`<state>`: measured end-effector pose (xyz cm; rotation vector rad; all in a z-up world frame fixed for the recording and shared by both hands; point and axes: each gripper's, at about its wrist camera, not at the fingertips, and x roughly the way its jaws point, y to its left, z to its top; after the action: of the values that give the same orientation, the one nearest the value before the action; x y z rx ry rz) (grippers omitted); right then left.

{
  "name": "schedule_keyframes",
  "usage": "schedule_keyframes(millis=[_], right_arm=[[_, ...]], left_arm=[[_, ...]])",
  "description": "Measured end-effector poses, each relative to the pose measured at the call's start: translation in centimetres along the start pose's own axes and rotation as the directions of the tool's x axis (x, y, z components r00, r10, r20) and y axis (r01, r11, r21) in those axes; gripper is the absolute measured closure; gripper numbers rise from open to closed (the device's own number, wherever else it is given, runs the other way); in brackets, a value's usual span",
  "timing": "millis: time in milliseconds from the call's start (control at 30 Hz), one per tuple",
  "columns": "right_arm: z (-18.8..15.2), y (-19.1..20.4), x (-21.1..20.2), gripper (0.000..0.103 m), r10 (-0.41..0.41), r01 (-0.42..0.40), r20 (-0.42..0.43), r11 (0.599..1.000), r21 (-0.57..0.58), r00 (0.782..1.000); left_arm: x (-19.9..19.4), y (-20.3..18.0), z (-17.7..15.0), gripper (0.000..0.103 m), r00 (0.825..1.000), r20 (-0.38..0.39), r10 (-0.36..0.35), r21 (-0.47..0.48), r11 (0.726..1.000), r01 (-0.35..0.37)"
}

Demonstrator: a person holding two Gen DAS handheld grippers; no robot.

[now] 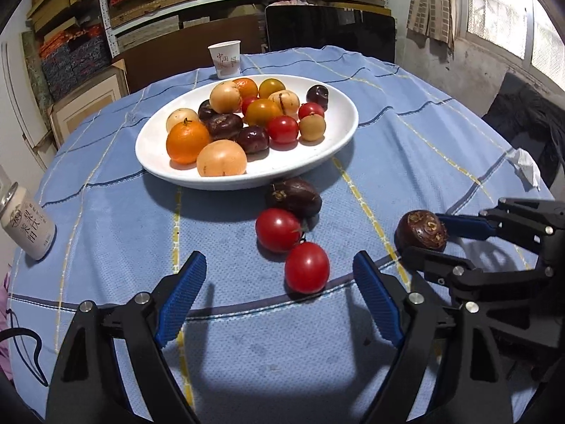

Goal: Organize fruits
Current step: 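Grasp a red tomato with the left tool while the right tool holds the dark fruit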

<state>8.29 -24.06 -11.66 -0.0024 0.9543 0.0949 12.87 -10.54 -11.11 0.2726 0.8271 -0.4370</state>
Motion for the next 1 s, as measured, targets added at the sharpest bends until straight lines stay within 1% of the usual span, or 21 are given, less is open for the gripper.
schedule_keyframes(millis=[100, 167, 300, 500, 600, 700, 767, 867, 1000], right_arm=[[0.0, -0.1, 0.0, 0.062, 0.006, -0.006, 0.000, 1.000, 0.005, 1.000], [0.0, 0.0, 0.0, 0.062, 0.002, -0.002, 0.001, 1.000, 0.001, 1.000], [0.0, -0.1, 0.0, 0.062, 0.008, -0.008, 0.001, 1.000, 0.008, 1.000], [0.0, -0.1, 0.0, 0.062, 0.007, -0.007, 0.001, 1.000, 0.007, 1.000], [0.0, -0.1, 0.0, 0.062, 0.007, -0.007, 0.001, 1.000, 0.007, 1.000], [0.0, -0.1, 0.1, 0.062, 0.008, -0.008, 0.001, 1.000, 0.008, 1.000], [0.0, -0.1, 0.1, 0.062, 0.008, -0.008, 0.001, 1.000, 0.008, 1.000], [0.0, -0.1, 0.0, 0.061, 0.009, -0.009, 0.001, 1.000, 0.009, 1.000], [0.0, -0.2, 0.0, 0.061, 0.012, -0.012, 0.001, 1.000, 0.011, 1.000]], left_arm=[[0.9, 0.6, 0.1, 0.022, 0.999, -0.030, -0.022, -0.050, 0.999, 0.020], [1.3, 0.5, 0.1, 0.025, 0.999, -0.043, -0.017, -0.045, 0.999, 0.015], [1.3, 0.4, 0.1, 0.025, 0.999, -0.039, -0.005, -0.037, 0.999, 0.004], [1.8, 0.7, 0.1, 0.026, 0.998, -0.055, 0.002, -0.057, 0.998, -0.006], [2.0, 0.7, 0.0, 0.034, 0.998, -0.065, 0.003, -0.055, 0.998, -0.007], [2.2, 0.7, 0.0, 0.045, 0.998, -0.069, -0.006, -0.053, 0.999, 0.002], [2.1, 0.6, 0.0, 0.060, 0.998, -0.062, -0.007, -0.048, 0.999, 0.004], [2.0, 0.5, 0.0, 0.068, 0.998, -0.057, -0.015, -0.048, 0.999, 0.013], [1.8, 0.6, 0.0, 0.072, 0.998, -0.053, -0.026, -0.053, 0.998, 0.023]])
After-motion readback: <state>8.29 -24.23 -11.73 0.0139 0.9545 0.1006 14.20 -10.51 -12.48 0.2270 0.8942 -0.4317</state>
